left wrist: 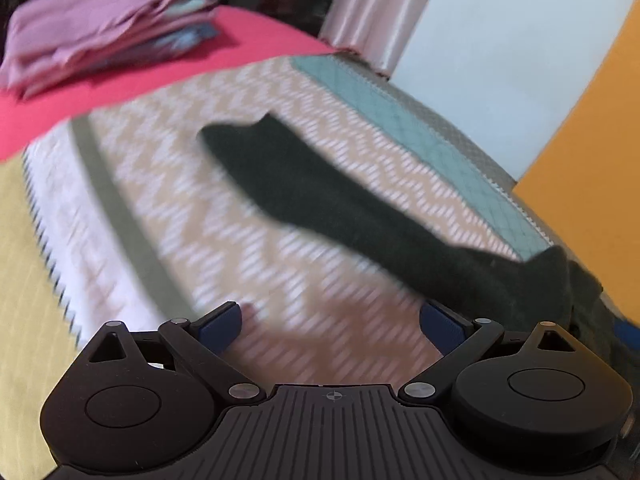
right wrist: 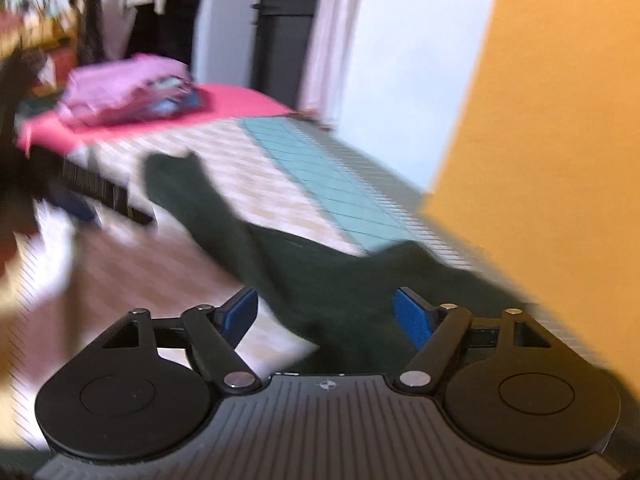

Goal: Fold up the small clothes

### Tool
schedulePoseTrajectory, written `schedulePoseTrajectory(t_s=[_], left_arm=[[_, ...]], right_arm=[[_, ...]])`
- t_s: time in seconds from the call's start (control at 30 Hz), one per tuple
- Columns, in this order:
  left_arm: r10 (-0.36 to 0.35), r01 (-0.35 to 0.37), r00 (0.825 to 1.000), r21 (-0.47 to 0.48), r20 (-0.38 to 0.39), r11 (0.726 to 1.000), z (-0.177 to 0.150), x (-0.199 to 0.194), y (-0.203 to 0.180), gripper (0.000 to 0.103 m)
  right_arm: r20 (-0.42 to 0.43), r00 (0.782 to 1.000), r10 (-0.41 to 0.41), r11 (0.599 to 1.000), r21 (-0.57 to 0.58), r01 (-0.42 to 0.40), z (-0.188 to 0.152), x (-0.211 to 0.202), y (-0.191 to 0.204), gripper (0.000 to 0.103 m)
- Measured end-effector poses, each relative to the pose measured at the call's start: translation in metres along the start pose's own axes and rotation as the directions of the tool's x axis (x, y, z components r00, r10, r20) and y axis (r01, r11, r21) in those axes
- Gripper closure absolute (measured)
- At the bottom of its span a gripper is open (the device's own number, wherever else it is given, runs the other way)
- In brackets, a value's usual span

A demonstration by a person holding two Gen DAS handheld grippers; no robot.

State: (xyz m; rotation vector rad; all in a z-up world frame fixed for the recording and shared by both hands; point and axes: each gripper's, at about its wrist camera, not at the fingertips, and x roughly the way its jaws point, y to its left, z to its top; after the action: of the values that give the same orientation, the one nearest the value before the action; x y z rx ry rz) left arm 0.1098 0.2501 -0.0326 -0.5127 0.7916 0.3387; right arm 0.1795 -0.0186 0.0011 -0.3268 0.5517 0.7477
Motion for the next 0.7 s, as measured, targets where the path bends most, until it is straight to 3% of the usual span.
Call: schedulePoseTrajectory(t_s=[0.07,0.17,0.4,0.6,0.67,0.7], left_arm=[[-0.026,0.026,0.999,-0.004,0.035,1.0,-0.009,-0.008,0.015,0.0],[-0.033,0.033,0.997,0.0,0.072,0.999,-0.013,-0.02,0.027,0.0],[-0.114,0.117,0.989,-0.034,0.092,0.993,-0.012,-0.024,0.049,0.0],[-0.132,0.134,0.986,-0.015,0.103,0.991,-0.014,-0.023,0.051,0.0],[-0.131,0.132,0.986,-0.007,0.105,0.991,-0.015,-0.022,0.051,0.0],[-0.128,0.129,0.986,-0.001,0.107,0.992,-0.015,-0.022,0.05,0.0]], right_arm=[[-0.04,0.995,0.089,0.993,0.079,-0.086,0.02,0.018,0.0,0.042],[-0.09,0.982,0.165,0.974,0.168,-0.149,0.05,0.058,0.009,0.044],[-0.183,0.957,0.226,0.948,0.266,-0.174,0.087,0.142,0.04,0.043],[-0.219,0.955,0.198,0.945,0.302,-0.127,0.097,0.184,0.062,0.039],[-0.211,0.96,0.182,0.953,0.277,-0.12,0.097,0.187,0.071,0.056],[-0.207,0.961,0.184,0.958,0.255,-0.128,0.098,0.186,0.075,0.09]])
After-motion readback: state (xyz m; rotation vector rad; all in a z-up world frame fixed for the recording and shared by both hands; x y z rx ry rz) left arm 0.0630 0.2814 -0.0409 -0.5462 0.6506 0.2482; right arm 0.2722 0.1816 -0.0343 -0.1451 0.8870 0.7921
